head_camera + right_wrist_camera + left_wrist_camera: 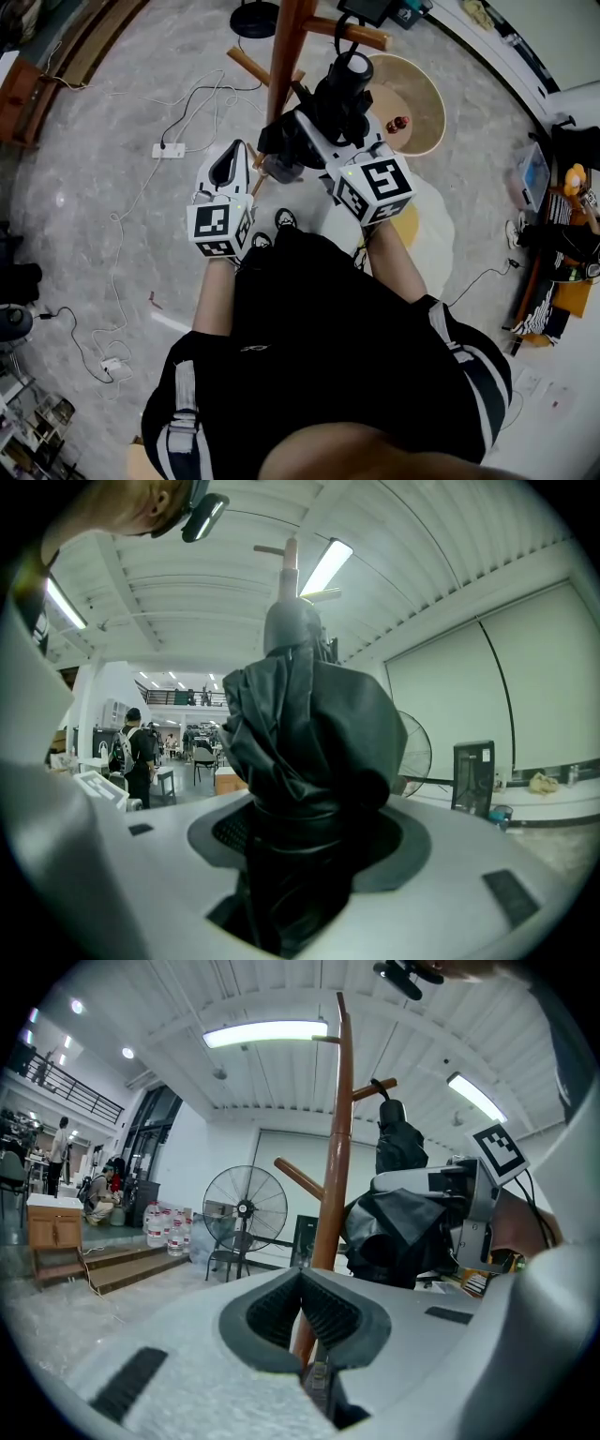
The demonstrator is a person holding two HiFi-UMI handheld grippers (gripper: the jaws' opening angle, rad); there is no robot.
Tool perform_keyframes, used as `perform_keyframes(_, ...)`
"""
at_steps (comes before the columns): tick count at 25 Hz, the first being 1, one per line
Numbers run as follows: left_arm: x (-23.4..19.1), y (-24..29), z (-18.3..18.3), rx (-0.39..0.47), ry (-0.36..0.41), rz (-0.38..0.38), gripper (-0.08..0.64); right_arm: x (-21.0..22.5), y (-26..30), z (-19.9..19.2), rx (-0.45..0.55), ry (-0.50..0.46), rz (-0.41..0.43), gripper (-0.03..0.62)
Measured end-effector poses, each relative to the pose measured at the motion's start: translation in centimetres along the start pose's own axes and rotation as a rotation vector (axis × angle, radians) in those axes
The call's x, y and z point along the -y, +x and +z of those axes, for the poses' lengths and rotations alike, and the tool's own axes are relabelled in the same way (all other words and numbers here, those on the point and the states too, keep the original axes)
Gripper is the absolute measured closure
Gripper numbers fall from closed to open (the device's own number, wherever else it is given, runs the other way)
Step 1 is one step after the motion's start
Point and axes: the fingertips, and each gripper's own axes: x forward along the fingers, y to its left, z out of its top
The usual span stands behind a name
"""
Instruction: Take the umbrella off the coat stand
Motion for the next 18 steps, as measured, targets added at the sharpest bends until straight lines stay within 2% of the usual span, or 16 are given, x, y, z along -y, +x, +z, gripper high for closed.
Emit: perform_keyframes(18, 2.8, 1.3, 0.1, -0.007, 0.017, -0.073, 0.563, 1.4, -3.2, 1.5, 0.039, -0.007, -0.058, 0.328)
